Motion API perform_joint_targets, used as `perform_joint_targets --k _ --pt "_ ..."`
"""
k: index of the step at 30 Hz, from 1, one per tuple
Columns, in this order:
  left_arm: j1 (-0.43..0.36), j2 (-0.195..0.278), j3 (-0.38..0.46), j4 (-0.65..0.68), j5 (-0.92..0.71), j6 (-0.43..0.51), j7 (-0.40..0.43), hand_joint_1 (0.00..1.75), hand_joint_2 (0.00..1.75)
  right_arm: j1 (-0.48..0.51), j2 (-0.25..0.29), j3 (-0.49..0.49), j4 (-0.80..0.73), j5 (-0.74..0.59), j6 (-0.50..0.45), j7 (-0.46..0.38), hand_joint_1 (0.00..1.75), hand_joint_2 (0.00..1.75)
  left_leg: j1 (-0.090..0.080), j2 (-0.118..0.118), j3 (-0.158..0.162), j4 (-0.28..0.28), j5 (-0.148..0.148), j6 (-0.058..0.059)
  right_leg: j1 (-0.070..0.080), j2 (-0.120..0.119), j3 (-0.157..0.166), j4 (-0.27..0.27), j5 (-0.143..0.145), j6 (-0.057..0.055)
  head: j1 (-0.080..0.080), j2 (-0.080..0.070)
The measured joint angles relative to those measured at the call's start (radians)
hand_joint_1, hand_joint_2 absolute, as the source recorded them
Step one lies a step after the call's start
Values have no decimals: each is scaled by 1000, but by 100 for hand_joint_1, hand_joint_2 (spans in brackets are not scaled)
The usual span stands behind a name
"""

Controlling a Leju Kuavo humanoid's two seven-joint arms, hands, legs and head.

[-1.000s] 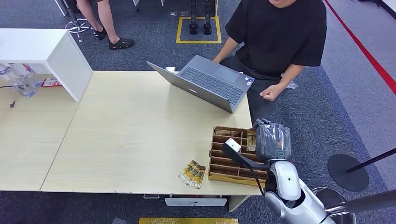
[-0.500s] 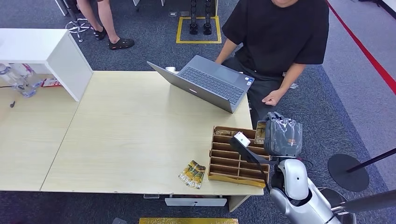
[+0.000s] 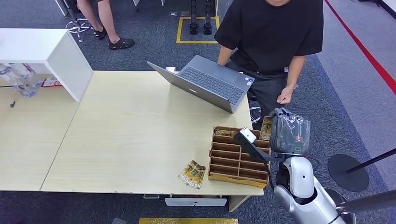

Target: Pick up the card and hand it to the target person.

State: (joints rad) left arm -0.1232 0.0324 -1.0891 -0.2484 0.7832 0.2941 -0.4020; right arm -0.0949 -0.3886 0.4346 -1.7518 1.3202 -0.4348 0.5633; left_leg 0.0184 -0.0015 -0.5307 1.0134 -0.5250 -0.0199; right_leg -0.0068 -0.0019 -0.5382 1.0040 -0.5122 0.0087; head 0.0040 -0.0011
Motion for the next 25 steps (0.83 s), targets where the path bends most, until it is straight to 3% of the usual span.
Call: perform_joint_targets --k 8,18,25 --pt "-7 2 0 0 -18 -12 12 0 0 -41 -68 -84 -37 -22 42 4 174 175 0 0 0 1 0 0 0 0 0 0 1 1 0 0" --pt "-21 2 -1 0 -41 -14 24 0 0 -57 -129 -193 -48 4 -40 5 175 175 0 0 0 2 0 0 0 0 0 0 1 1 0 0" --pt "-24 2 -1 0 -48 -17 32 0 0 -63 -148 -229 -47 -14 -34 -1 175 175 0 0 0 1 0 0 0 0 0 0 1 1 0 0"
